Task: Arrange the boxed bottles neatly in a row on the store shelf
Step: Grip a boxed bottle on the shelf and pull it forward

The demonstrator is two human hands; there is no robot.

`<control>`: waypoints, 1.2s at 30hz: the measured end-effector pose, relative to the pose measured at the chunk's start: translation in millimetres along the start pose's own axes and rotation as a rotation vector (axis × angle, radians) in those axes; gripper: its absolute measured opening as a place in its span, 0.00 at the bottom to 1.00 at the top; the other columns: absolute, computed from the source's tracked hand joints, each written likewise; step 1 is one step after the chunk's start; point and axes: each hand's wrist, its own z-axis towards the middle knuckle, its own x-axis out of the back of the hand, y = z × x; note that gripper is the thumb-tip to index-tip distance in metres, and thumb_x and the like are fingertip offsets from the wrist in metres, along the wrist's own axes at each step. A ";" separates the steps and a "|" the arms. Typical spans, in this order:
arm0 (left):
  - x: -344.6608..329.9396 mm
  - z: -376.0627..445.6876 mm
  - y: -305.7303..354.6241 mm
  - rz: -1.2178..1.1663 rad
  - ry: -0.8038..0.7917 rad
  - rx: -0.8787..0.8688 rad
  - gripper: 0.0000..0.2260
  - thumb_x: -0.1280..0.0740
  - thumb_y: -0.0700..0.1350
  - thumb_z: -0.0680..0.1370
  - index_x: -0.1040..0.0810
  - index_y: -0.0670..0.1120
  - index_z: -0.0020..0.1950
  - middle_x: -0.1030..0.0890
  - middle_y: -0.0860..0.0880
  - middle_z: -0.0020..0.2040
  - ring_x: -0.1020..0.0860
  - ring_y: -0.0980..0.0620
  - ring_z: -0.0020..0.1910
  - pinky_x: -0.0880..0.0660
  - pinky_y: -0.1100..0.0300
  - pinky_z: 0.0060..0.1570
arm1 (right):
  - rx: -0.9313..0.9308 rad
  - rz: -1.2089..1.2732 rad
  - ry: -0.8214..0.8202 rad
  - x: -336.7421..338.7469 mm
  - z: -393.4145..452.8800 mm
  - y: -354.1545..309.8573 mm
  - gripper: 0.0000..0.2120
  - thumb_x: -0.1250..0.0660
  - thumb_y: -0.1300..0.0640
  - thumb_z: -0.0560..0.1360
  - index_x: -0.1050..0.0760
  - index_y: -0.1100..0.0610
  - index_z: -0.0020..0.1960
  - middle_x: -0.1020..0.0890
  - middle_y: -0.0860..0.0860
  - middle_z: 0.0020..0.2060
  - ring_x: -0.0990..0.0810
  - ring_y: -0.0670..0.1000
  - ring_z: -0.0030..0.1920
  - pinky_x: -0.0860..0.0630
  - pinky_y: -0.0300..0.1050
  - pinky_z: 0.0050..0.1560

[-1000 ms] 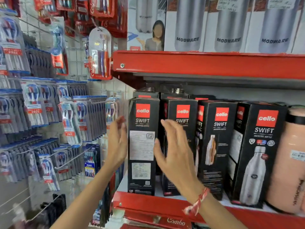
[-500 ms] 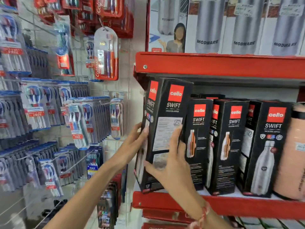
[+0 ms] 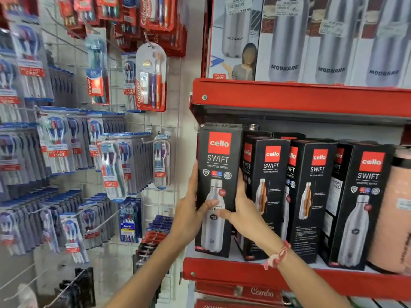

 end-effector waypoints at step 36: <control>-36.8 -16.1 52.9 0.108 0.232 0.050 0.25 0.30 0.51 0.73 0.30 0.52 0.69 0.24 0.56 0.65 0.28 0.63 0.65 0.30 0.59 0.67 | 0.070 -0.140 0.514 23.9 -48.1 32.5 0.48 0.32 0.42 0.73 0.65 0.41 0.76 0.44 0.59 0.73 0.43 0.56 0.73 0.32 0.55 0.65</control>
